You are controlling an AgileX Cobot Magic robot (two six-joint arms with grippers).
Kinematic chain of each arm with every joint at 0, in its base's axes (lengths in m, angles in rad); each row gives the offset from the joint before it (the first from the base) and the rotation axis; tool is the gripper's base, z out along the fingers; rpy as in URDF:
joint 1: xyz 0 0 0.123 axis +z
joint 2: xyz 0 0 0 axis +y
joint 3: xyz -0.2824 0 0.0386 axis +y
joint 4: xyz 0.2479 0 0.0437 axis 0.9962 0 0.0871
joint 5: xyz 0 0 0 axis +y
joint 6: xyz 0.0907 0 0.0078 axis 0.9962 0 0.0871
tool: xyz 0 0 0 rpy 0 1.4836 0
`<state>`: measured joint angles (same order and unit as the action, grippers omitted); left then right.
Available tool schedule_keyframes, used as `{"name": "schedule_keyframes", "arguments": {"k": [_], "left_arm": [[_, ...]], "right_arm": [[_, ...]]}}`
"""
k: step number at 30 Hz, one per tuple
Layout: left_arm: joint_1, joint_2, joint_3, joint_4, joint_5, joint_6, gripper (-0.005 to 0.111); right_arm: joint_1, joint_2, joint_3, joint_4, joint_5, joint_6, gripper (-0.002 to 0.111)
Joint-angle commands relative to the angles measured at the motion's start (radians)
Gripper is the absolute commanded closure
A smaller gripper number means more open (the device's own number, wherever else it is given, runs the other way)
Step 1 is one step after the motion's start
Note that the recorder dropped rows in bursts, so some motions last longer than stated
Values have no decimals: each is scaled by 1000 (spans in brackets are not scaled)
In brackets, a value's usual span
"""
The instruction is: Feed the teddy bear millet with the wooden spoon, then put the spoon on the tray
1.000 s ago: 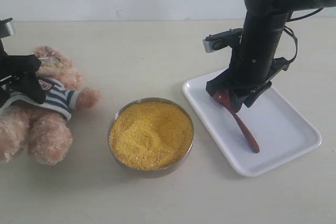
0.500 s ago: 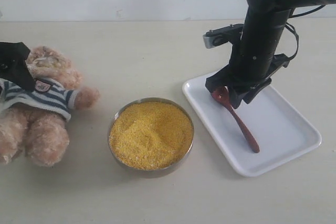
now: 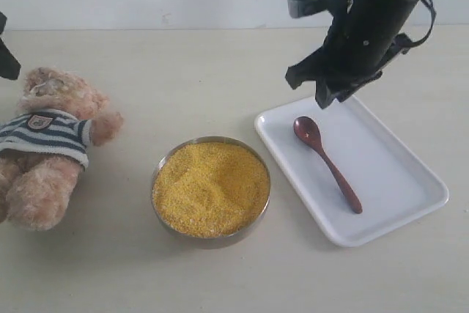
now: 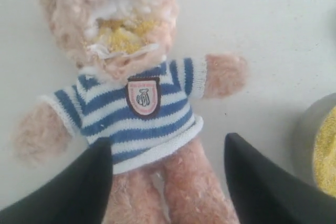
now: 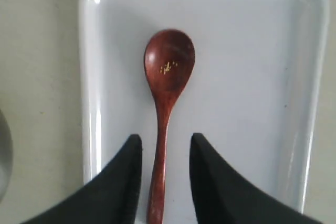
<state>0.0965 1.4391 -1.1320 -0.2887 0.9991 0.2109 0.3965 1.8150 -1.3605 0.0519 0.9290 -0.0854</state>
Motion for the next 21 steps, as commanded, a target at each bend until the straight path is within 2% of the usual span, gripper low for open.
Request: {"name": "schedule_keyframes", "arguments": {"k": [1,3,5,13,18,21], "left_arm": [[-3,-68,-26,1,18,-12,69],[-3,-94,-26,1,18,-8,87],[-3,-117,-26,1,18,-1,102],[-3,-238,-16,1,-38,21,103],[-3,-383,106,-6,-188,51,103],[-3,-500,210,-6,-294,51,103]], "right_arm": [[-8,-130,-1,13,-75,0,91],[-8,-183,-1,15,-99,0,107],[-8,-234,-1,17,-125,-2,108],[-8,-420,24,47,-233,-2,108],[-8,-520,152,49,-370,-2,108],[-8,-599,293,68,-496,1,108]]}}
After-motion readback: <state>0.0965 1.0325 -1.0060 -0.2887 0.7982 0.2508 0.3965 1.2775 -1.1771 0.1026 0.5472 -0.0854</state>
